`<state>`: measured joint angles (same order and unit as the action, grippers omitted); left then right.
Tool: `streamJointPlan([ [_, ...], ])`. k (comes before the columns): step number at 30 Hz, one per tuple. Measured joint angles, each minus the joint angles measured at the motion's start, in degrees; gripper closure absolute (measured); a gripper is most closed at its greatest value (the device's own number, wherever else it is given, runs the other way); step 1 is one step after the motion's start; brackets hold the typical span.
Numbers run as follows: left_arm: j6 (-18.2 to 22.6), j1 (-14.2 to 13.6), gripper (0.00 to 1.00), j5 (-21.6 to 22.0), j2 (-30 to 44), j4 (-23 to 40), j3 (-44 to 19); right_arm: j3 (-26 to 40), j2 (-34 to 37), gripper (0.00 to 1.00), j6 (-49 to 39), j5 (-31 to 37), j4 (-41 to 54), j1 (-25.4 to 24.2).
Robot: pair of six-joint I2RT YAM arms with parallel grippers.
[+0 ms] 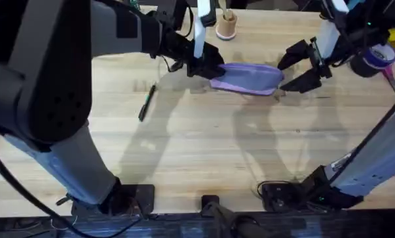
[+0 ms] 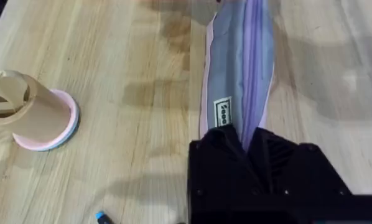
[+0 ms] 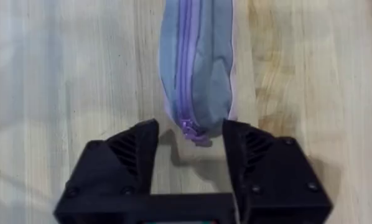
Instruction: Unzip the bag, pick up the pens from the table one at a time and place them inside, then zip the bag closed.
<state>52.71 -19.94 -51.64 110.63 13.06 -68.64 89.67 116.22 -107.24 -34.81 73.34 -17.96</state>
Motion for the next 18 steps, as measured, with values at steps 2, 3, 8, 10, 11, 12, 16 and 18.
streamJointPlan([
  [2, 0.0, 0.0, 0.958, 0.0, 0.0, 0.0, 0.0, 0.0, -0.02, 0.421, 0.02, 0.02, 0.0, 0.0],
  [3, 0.0, 0.0, 0.958, 0.0, 0.0, 0.0, 0.0, 0.0, 0.0, 0.458, 0.0, 0.02, -0.02, 0.0],
  [8, 0.0, 0.0, 0.958, -0.01, 0.0, 0.09, 0.0, 0.0, 0.0, 0.789, -0.15, -0.09, -0.49, 0.0],
  [10, 0.0, 0.05, 0.958, 0.02, 0.0, 0.09, 0.0, 0.0, 0.0, 0.882, -0.33, -0.21, -0.51, -0.07],
  [11, 0.0, 0.07, 0.958, 0.02, 0.0, 0.09, 0.0, 0.0, -0.01, 0.912, -0.4, -0.35, -0.55, -0.11],
  [12, 0.0, 0.07, 0.958, 0.07, 0.0, 0.05, 0.0, 0.0, 0.0, 0.953, -0.5, -0.45, -0.55, -0.19],
  [16, 0.0, 0.07, 0.958, 0.09, 0.0, 0.02, 0.0, -0.13, 0.0, 0.964, -0.63, -0.89, -0.48, -0.71],
  [18, 0.0, 0.07, 0.958, 0.09, 0.0, 0.02, 0.0, -0.17, 0.0, 0.969, -0.63, -1.15, -0.42, -1.01],
])
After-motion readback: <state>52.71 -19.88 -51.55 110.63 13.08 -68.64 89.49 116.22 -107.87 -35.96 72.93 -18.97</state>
